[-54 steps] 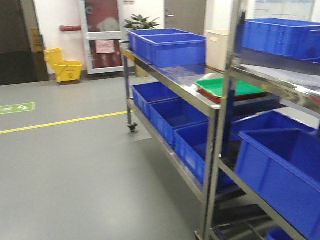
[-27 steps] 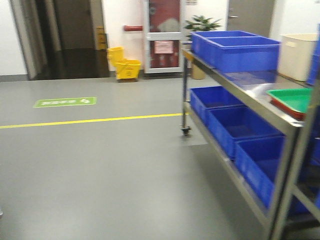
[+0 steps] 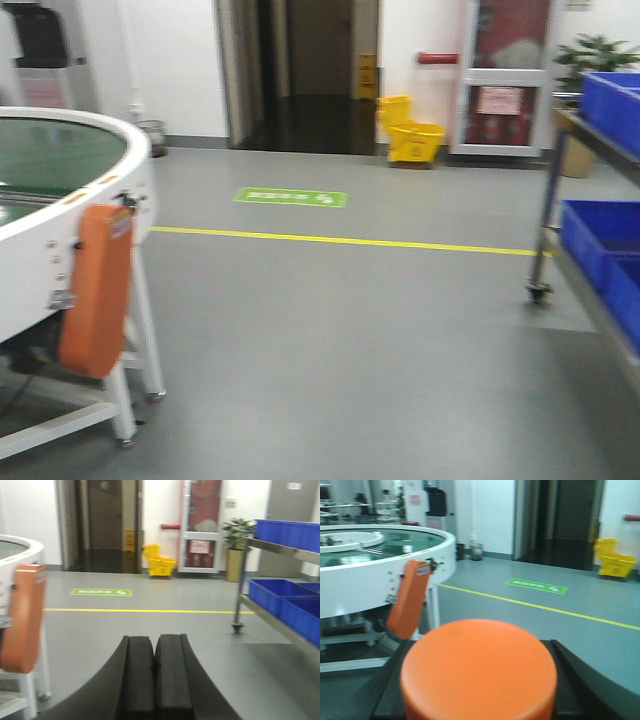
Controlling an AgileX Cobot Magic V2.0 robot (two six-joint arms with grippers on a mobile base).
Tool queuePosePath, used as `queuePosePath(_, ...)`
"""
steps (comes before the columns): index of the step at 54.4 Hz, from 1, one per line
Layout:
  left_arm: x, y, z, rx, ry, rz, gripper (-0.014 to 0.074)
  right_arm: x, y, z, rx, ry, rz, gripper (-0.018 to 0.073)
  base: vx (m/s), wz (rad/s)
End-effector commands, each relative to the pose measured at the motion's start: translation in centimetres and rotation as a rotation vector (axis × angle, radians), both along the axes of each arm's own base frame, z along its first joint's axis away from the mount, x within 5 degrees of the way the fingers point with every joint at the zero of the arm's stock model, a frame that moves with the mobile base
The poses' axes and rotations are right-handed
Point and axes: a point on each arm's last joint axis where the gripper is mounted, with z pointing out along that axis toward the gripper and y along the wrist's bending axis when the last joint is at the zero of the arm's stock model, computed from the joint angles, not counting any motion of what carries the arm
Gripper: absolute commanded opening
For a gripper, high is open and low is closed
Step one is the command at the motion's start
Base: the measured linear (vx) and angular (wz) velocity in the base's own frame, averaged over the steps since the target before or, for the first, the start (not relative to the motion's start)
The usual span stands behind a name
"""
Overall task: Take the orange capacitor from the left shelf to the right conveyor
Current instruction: 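Drive the base to the round green conveyor holding the capacitor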
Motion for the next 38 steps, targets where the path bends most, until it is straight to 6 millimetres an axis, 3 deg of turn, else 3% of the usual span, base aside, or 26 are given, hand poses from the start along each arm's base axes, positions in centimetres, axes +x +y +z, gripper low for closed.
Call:
queuePosePath(1, -0.26, 0.06, 1.76, -0.037, -0.109, -0.005, -0.0006, -0.05, 0.05, 1.51, 0.016, -0.096, 0.005, -0.0008, 0.22, 0.68)
queuePosePath(20, -0.26, 0.06, 1.76, -0.037, -0.109, -0.005, -0.0006, 0.12, 0.13, 1.47, 0.012, -0.088, 0.005, -0.0008, 0.26, 0.58)
queuePosePath(38, -0.26, 0.06, 1.76, -0.037, -0.109, -0.005, -0.0006, 0.12, 0.13, 1.48, 0.012, -0.089, 0.005, -0.0008, 0.33, 0.37)
